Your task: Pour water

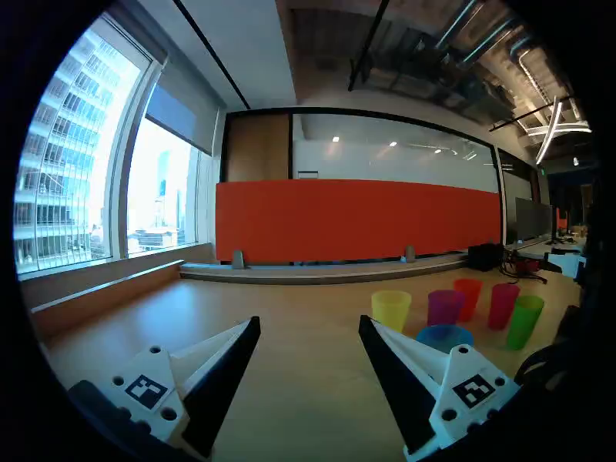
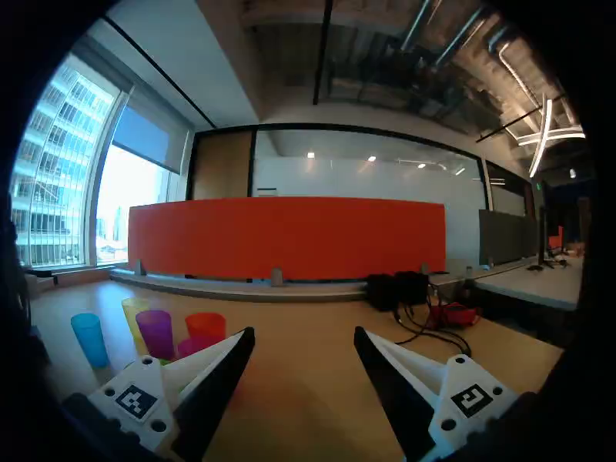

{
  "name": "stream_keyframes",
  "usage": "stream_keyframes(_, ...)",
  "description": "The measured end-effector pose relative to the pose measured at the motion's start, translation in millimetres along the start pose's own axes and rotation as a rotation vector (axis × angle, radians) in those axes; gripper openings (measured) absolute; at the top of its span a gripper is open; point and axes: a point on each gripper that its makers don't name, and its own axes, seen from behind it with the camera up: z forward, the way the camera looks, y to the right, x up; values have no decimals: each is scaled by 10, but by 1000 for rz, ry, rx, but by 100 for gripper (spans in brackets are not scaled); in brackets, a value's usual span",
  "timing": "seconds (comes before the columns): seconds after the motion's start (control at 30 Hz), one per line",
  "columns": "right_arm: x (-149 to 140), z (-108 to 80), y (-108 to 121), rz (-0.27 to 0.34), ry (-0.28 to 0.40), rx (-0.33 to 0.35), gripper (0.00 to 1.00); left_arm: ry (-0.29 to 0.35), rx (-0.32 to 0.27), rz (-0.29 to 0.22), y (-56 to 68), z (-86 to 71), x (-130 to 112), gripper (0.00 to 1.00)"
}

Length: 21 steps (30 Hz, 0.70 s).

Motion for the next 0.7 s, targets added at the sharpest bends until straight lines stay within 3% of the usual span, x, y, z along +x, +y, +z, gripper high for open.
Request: stream_keyframes(0.7, -72, -3, 15, 0, -22, 4, 100, 0, 0, 0, 6, -1, -3, 95)
